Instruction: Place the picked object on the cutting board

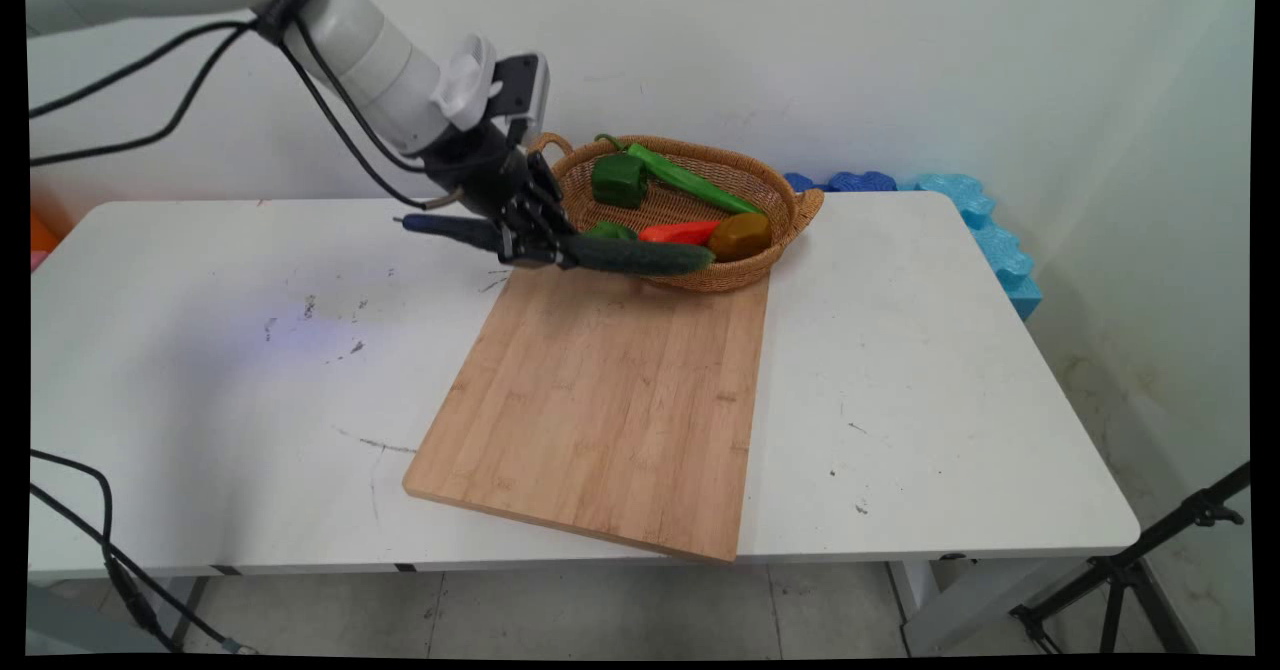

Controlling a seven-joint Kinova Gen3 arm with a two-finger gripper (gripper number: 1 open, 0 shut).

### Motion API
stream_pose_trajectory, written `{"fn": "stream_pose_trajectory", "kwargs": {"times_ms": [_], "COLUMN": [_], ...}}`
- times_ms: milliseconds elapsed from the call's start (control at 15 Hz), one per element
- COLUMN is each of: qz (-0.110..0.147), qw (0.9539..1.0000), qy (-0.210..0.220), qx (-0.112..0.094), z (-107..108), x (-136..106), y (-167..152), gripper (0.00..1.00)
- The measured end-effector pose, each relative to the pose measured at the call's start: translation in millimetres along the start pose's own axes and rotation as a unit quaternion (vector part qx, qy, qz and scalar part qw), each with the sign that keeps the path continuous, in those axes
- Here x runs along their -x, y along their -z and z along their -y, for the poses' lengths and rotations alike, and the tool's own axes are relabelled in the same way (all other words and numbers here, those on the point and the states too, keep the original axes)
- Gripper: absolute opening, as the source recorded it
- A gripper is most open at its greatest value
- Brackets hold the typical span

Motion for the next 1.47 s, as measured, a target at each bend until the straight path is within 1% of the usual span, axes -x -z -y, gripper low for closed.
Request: {"fn": "stream_pose_trajectory", "kwargs": {"times_ms": [267, 867, 1200, 1267, 1467], "qz": [0.002, 0.002, 0.0, 0.0, -0.001], "qw": [0.9999, 0.9996, 0.9994, 0.9994, 0.9993], "qy": [0.01, 0.02, 0.022, 0.023, 0.023], "qx": [0.009, 0.02, 0.025, 0.026, 0.028], "z": [-7.0, -12.8, -16.3, -16.7, -18.4], "x": [10.5, 32.1, 38.8, 39.8, 42.4], "y": [-21.7, -77.2, -96.6, -99.5, -105.2], "gripper": [0.0, 0.0, 0.0, 1.0, 1.0]}}
